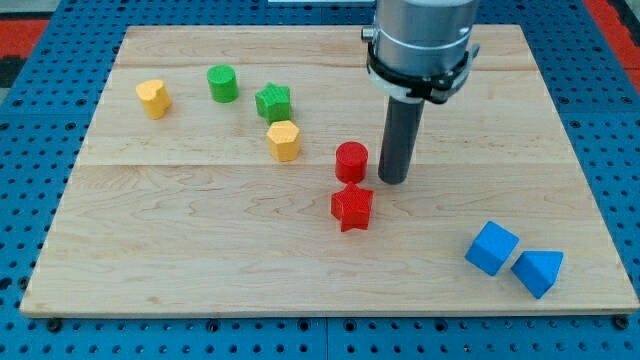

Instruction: Slide the red circle vertical to the bottom of the hexagon

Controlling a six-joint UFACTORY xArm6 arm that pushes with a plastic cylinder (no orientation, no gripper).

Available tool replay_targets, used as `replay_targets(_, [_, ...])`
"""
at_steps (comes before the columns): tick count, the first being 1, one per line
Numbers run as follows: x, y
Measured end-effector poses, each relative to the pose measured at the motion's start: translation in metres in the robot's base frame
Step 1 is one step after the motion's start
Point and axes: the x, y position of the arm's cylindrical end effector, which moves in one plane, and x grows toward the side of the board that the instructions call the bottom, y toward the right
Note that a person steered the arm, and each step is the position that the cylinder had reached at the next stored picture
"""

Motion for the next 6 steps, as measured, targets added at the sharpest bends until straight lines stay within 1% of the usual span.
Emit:
replay_targets(1, [-0.015, -0.009])
replay_targets(2, [-0.013, -0.046])
replay_targets(3, [-0.011, -0.106])
replay_targets(4, [-0.023, -0.135])
replay_targets(5, [-0.02, -0.147])
replay_targets(6, [-0.019, -0.172])
